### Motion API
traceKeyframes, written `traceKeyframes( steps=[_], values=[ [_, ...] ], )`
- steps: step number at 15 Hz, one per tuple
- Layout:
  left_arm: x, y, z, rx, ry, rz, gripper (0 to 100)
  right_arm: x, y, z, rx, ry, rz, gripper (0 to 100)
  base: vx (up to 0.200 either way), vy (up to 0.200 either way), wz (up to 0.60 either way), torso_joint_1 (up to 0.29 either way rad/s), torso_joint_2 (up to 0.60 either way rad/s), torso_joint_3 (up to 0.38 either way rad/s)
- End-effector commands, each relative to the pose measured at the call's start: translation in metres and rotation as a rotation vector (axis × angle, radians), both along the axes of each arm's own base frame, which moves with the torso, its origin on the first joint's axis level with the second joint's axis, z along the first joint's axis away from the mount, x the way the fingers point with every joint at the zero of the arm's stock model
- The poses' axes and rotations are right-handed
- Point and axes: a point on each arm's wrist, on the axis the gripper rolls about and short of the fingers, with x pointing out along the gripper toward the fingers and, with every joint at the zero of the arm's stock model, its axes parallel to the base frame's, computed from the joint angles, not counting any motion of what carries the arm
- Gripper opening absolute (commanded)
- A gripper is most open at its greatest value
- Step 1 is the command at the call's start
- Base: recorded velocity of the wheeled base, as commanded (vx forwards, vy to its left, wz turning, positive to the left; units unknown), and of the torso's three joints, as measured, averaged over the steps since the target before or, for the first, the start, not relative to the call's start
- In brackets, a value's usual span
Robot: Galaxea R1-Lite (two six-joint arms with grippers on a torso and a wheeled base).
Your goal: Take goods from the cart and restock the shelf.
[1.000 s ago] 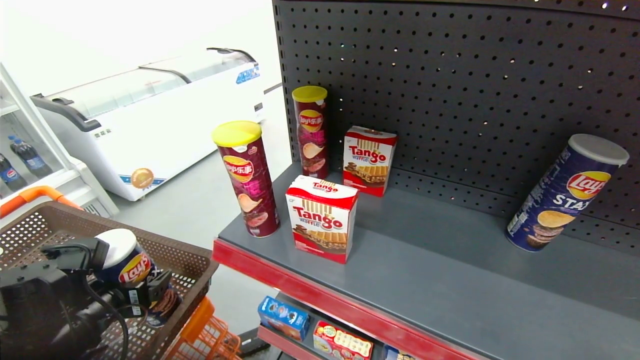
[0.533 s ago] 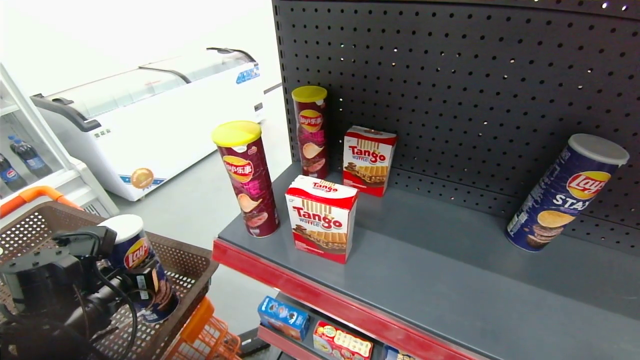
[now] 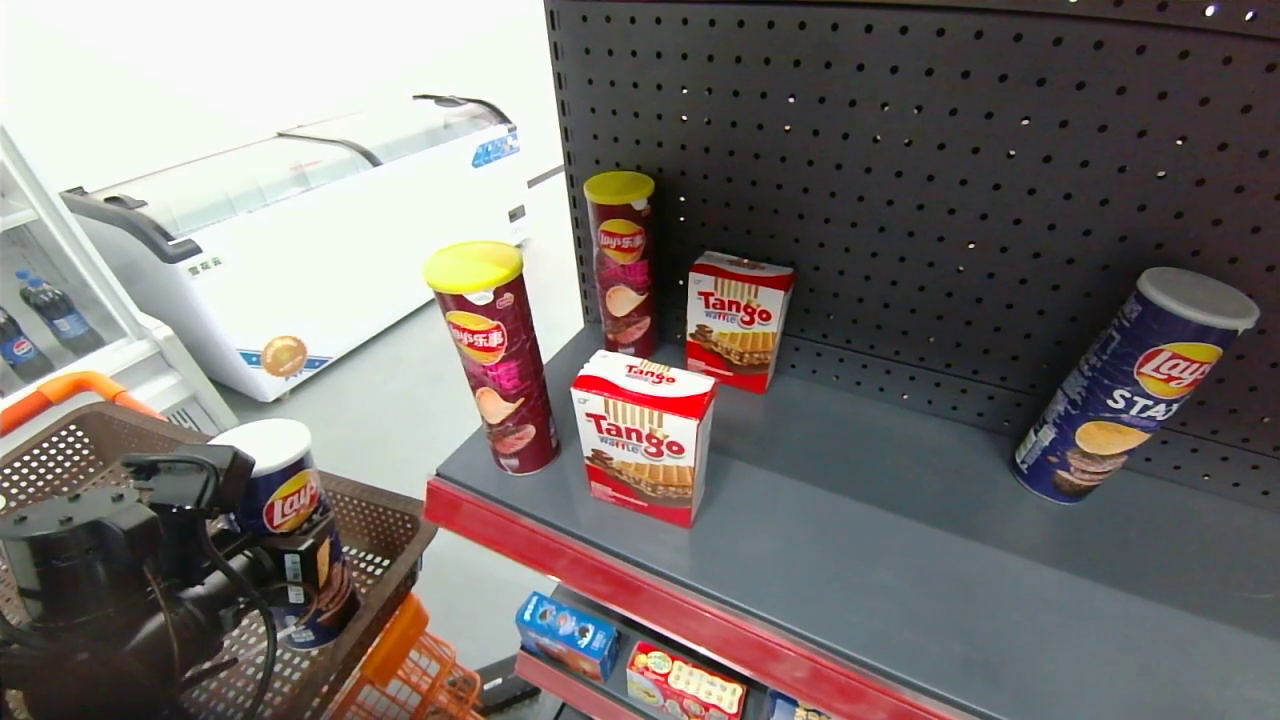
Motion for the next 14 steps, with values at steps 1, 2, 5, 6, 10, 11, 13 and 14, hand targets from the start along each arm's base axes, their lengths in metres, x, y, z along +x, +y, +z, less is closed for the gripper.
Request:
traceKeyframes(
  steps=[1, 2, 5, 6, 10, 11, 13, 14],
  values=[
    [-0.017, -0.01, 0.031, 0.003, -0.089, -0.055, 0, 0.0, 0.0, 0.0, 0.0, 0.003, 0.0, 100, 0.0, 0.0, 0.0, 0.0, 0.0, 0.0],
    [-0.024, -0.012, 0.038, -0.002, -0.098, -0.085, 0, 0.0, 0.0, 0.0, 0.0, 0.001, 0.0, 100, 0.0, 0.0, 0.0, 0.0, 0.0, 0.0],
    [-0.038, -0.02, 0.06, -0.02, -0.191, -0.164, 0, 0.0, 0.0, 0.0, 0.0, 0.001, 0.0, 100, 0.0, 0.0, 0.0, 0.0, 0.0, 0.0],
    [-0.041, -0.022, 0.065, -0.02, -0.212, -0.188, 0, 0.0, 0.0, 0.0, 0.0, 0.001, 0.0, 100, 0.0, 0.0, 0.0, 0.0, 0.0, 0.0],
    [-0.047, -0.039, 0.081, -0.034, -0.285, -0.29, 0, 0.0, 0.0, 0.0, 0.0, 0.001, 0.0, 100, 0.0, 0.0, 0.0, 0.0, 0.0, 0.0],
    [-0.045, -0.041, 0.085, -0.032, -0.29, -0.29, 0, 0.0, 0.0, 0.0, 0.0, 0.001, 0.0, 100, 0.0, 0.0, 0.0, 0.0, 0.0, 0.0],
    [-0.045, -0.042, 0.085, -0.018, -0.292, -0.299, 0, 0.0, 0.0, 0.0, 0.0, 0.001, 0.0, 100, 0.0, 0.0, 0.0, 0.0, 0.0, 0.0],
    [-0.046, -0.048, 0.085, 0.002, -0.292, -0.335, 0, 0.0, 0.0, 0.0, 0.0, 0.001, 0.0, 100, 0.0, 0.0, 0.0, 0.0, 0.0, 0.0]
  ],
)
